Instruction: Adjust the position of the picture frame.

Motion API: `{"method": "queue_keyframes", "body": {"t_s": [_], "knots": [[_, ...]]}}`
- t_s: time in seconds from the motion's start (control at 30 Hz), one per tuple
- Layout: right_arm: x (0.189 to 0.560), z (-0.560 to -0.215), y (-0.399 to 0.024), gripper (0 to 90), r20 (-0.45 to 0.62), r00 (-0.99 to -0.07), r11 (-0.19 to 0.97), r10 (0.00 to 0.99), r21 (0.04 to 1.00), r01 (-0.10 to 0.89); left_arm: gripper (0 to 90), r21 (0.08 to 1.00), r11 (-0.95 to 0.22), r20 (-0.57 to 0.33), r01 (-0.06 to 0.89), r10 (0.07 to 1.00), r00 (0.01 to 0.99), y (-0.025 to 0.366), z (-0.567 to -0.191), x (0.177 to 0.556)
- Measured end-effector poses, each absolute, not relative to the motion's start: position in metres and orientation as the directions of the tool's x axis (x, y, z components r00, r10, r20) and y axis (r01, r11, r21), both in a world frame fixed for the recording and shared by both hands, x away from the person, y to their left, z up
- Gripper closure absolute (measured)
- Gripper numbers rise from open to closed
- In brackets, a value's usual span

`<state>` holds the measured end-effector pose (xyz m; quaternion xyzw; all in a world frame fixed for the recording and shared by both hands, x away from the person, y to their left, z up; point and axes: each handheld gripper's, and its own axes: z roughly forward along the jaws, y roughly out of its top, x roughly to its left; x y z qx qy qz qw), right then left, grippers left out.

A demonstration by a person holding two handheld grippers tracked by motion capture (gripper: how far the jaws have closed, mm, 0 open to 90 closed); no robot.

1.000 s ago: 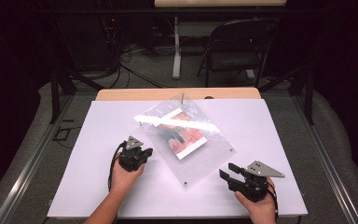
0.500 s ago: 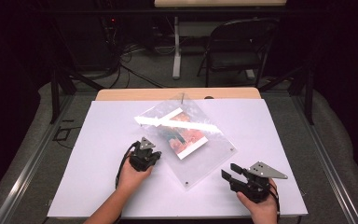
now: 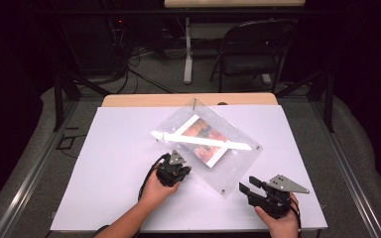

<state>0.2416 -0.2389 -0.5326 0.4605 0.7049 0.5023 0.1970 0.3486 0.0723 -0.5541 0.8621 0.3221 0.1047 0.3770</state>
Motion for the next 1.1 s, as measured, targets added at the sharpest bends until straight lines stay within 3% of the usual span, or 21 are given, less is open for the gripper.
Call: {"method": "queue_keyframes", "body": {"t_s": [0.27,0.47,0.67,0.8,0.97,1.1], "knots": [[0.237,-0.533,-0.244,51.0,0.19,-0.475,0.06,0.859,0.885,0.462,90.0,0.73,-0.512,-0.091,0.452,0.583,0.807,0.057,-0.553,0.346],[0.236,-0.534,-0.246,51.0,0.185,-0.468,0.061,0.864,0.884,0.463,89.3,0.745,-0.488,-0.11,0.454,0.582,0.806,0.067,-0.549,0.345],[0.239,-0.534,-0.246,50.5,0.2,-0.479,0.055,0.855,0.883,0.466,77.7,0.777,-0.405,-0.13,0.482,0.646,0.752,0.103,-0.541,0.347],[0.244,-0.534,-0.243,50.3,0.209,-0.493,0.048,0.845,0.887,0.459,69.9,0.802,-0.325,-0.119,0.501,0.736,0.667,0.137,-0.541,0.357],[0.249,-0.534,-0.238,50.2,0.218,-0.508,0.048,0.833,0.887,0.459,65.7,0.813,-0.303,-0.064,0.497,0.802,0.593,0.16,-0.547,0.372],[0.251,-0.534,-0.237,50.2,0.216,-0.514,0.054,0.83,0.886,0.46,65.1,0.815,-0.258,-0.075,0.519,0.841,0.536,0.171,-0.55,0.389]]}}
